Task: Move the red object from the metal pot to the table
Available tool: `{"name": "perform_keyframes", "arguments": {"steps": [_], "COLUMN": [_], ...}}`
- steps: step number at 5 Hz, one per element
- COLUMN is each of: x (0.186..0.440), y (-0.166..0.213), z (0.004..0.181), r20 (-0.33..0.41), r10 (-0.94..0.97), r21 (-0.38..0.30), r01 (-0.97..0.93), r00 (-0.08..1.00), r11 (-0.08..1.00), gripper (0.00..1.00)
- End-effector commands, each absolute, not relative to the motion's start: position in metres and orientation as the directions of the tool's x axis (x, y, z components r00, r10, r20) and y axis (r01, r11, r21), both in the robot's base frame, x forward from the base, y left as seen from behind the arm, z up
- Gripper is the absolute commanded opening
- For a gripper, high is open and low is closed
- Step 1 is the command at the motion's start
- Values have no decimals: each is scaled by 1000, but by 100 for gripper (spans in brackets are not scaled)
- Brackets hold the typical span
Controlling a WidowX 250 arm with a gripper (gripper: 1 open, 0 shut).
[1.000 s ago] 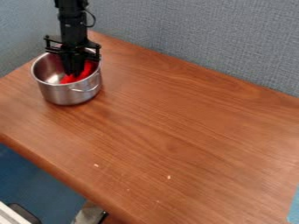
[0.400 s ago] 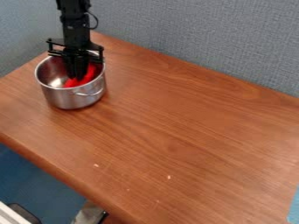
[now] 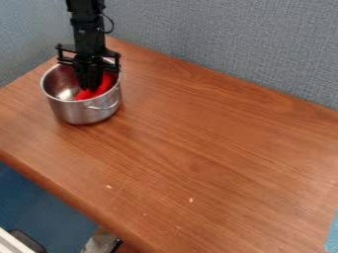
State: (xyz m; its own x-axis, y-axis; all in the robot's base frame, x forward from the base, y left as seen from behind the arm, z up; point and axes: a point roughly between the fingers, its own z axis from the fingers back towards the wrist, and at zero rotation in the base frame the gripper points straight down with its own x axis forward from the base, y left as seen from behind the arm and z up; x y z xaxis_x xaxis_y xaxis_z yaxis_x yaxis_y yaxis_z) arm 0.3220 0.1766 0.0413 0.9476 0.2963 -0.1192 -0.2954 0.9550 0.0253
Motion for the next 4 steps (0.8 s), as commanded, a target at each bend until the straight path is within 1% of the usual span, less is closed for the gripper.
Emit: {"name": "perform_keyframes", "arguments": {"steps": [1, 4], "x": [329, 328], "y": [173, 167], "z": [77, 94], "r20": [-28, -5], "r10": [282, 263], "r21": [38, 24], "r01": [-281, -263], "r00": [959, 965], "r11": [959, 965], "gripper": [0, 0]}}
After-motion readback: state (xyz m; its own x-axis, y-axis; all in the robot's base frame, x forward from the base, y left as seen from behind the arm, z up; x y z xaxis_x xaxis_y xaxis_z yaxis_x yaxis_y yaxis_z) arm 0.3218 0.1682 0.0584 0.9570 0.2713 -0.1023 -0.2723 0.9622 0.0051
